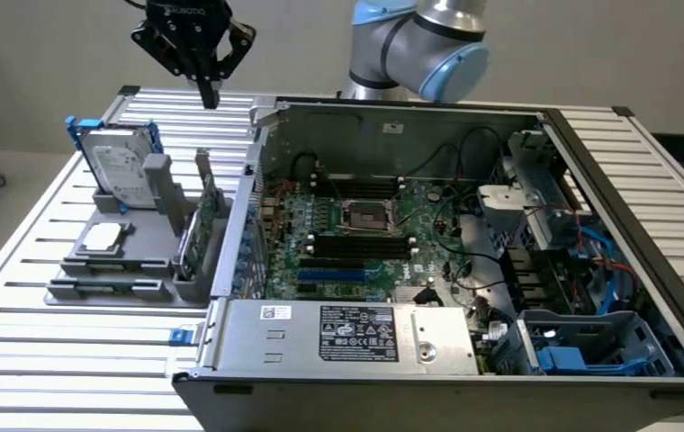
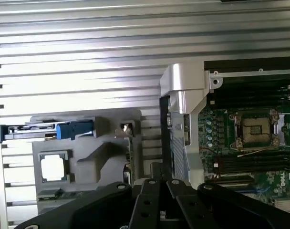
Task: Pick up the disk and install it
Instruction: 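Reach for the disk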
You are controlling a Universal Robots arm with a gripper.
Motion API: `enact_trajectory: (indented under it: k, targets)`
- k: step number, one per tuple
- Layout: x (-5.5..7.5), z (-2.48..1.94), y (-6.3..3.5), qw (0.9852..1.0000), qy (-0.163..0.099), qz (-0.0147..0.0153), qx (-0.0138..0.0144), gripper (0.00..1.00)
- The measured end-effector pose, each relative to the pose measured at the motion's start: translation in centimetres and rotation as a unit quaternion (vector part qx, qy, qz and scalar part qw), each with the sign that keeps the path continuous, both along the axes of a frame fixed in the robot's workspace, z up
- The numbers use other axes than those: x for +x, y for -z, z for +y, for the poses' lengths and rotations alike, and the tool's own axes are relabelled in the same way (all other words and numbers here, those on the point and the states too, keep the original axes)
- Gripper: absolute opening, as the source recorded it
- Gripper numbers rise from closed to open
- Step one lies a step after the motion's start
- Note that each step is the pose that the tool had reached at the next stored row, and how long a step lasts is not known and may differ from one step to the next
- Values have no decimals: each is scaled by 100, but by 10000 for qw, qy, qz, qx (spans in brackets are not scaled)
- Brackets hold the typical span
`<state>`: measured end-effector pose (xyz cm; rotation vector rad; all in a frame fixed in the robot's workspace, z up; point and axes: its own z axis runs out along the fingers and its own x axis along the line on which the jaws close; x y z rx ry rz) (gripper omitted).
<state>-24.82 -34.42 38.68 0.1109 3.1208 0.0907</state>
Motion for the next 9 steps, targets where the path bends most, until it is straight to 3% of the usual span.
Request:
enact_trajectory:
  k: [9]
  targets:
    - [-395, 165, 29, 10000, 0, 0, 0, 11]
